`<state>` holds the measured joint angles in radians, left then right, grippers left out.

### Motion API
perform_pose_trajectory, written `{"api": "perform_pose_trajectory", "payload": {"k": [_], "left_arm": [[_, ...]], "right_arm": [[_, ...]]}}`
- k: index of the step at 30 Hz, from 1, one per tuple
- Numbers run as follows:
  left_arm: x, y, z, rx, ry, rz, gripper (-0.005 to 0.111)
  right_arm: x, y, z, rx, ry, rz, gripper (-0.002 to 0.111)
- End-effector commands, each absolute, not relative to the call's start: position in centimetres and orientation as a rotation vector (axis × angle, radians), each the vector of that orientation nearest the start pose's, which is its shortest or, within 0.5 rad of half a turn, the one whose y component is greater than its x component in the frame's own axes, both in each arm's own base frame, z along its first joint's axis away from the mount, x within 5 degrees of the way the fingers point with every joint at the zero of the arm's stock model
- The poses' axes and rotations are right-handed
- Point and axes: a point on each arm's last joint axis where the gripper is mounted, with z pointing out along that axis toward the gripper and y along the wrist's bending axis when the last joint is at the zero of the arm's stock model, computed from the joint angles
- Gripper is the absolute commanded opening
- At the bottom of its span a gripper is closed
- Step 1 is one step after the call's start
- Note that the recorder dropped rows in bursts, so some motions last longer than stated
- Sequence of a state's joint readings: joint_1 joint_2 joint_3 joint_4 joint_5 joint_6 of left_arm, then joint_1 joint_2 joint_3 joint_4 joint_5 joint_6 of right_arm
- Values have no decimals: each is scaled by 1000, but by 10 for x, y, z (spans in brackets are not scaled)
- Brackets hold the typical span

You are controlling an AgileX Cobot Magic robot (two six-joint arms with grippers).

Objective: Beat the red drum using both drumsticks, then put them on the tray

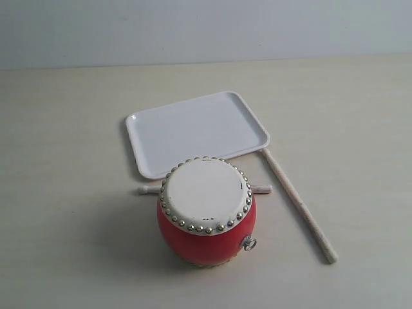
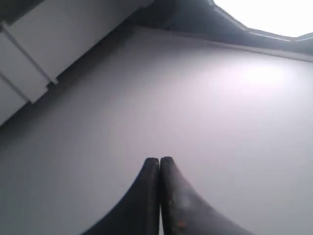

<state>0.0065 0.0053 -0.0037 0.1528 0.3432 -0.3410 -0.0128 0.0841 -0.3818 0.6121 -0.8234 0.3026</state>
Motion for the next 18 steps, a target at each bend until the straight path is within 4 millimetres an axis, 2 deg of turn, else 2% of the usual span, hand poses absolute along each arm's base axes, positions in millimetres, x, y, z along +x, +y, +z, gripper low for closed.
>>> {"api": "perform_pose_trajectory", "payload": {"k": [1,2,3,4,6,7,9,13,16,18], "left_arm": [[54,5,183,-217,1806,-92,0],[54,5,183,-217,1806,-92,0],[54,5,183,-217,1806,-92,0],[54,5,183,-217,1806,-92,0],[54,5,183,-217,1806,-92,0],[54,5,183,-217,1806,-92,0],[54,5,183,-217,1806,-92,0],[54,5,183,-217,1806,-92,0],[54,5,183,-215,1806,-88,0],[54,5,183,-215,1806,-88,0]], "right_arm": [[22,-33,419,524,392,541,0],[48,-25,428,445,534,472,0],[74,-16,429,344,718,363,0],[109,-8,425,221,957,242,0],[174,-2,391,101,1486,97,0],[194,-3,375,91,1652,60,0],[220,-4,347,94,1881,28,0],[251,-5,303,-17,2240,-51,0],[264,0,285,-256,2471,-60,0],[272,8,279,-424,2566,46,0]]}}
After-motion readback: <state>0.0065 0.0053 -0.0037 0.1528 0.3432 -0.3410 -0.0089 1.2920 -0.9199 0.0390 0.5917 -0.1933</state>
